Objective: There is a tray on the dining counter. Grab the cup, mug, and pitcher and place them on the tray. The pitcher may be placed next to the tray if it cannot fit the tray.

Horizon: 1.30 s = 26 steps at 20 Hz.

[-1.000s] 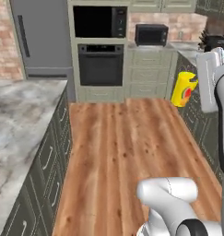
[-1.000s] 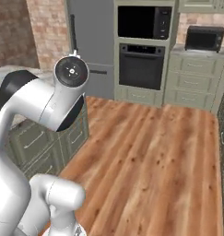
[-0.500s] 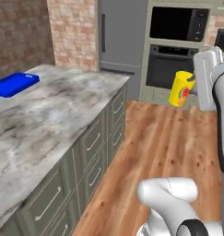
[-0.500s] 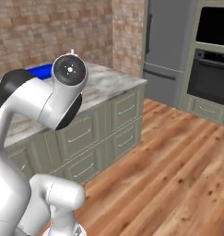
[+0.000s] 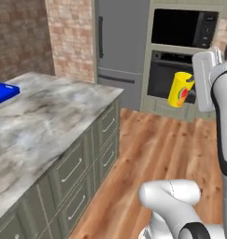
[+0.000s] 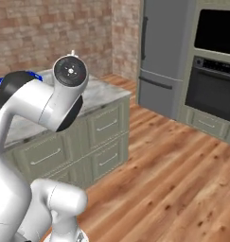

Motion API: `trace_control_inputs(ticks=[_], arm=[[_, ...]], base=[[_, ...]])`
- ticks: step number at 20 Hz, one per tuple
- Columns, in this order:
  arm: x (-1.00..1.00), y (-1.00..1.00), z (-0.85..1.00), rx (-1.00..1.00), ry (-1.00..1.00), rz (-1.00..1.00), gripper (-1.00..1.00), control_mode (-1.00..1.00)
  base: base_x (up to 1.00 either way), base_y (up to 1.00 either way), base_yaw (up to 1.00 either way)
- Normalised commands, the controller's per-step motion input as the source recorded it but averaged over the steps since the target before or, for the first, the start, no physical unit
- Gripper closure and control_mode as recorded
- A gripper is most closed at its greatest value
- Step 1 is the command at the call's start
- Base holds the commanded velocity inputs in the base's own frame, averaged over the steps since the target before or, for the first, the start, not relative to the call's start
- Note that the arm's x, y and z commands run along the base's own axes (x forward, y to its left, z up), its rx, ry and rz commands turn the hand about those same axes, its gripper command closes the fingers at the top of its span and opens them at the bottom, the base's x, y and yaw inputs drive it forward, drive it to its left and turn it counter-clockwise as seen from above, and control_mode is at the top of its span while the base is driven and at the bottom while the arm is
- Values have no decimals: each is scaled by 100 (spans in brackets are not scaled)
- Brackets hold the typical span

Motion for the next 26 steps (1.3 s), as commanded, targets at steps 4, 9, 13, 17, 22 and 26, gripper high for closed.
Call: trace_control_inputs(ticks=[4, 9, 13, 17, 22, 26], arm=[[0, 0, 0, 0, 0, 0, 100, 100], [0, 0, 0, 0, 0, 0, 100, 100], [0, 0, 0, 0, 0, 0, 100, 100], [0, 0, 0, 0, 0, 0, 100, 100], [0, 0, 0, 0, 0, 0, 100, 100], [0, 0, 0, 0, 0, 0, 100, 100]], base=[[83, -100, 9], [69, -100, 11], [56, -100, 10], [55, -100, 10], [54, -100, 12], [54, -100, 28]])
